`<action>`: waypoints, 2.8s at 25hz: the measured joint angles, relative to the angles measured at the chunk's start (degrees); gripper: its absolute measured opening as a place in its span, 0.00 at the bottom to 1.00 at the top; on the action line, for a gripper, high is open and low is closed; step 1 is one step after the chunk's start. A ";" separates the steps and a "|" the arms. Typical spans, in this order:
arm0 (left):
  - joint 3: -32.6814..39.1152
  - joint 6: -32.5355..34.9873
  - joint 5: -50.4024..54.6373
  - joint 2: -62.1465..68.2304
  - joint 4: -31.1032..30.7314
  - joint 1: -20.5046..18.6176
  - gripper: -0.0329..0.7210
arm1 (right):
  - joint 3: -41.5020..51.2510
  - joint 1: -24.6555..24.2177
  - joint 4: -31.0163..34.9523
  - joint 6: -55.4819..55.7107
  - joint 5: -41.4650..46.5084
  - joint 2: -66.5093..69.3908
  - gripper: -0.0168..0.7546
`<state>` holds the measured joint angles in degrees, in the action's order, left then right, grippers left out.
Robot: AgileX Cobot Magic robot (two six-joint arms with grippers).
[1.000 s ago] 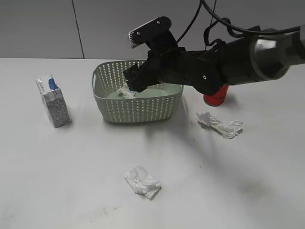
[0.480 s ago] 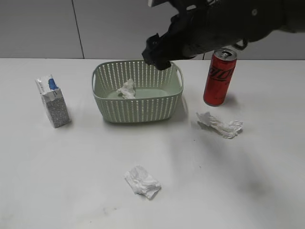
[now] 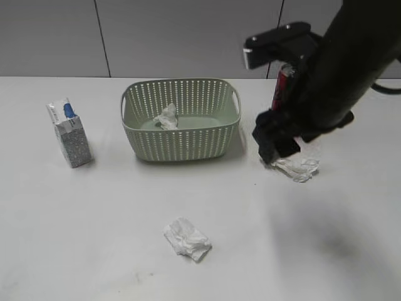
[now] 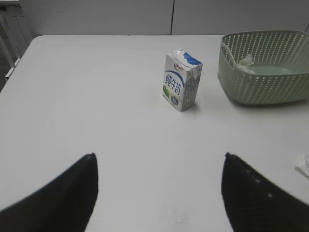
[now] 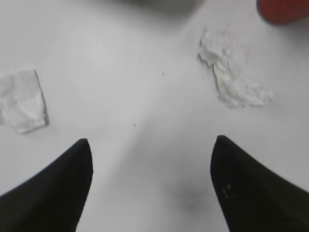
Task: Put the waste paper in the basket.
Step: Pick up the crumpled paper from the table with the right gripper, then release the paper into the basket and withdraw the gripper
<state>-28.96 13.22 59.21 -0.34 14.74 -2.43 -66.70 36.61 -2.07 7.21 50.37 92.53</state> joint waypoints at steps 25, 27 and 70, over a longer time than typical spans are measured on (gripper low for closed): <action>0.00 -0.05 0.00 0.00 0.04 0.00 0.83 | 11.42 -15.51 8.37 -11.66 -42.00 13.80 0.76; 0.00 -0.05 0.00 0.00 0.04 0.00 0.83 | 11.42 -15.51 8.37 -11.78 -44.64 15.41 0.76; 0.00 -0.02 0.00 0.00 0.00 0.00 0.83 | -0.32 -13.09 23.15 -26.11 -9.68 4.22 0.07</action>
<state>-28.96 13.19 59.21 -0.34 14.74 -2.43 -67.02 23.52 21.07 -18.90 40.69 96.74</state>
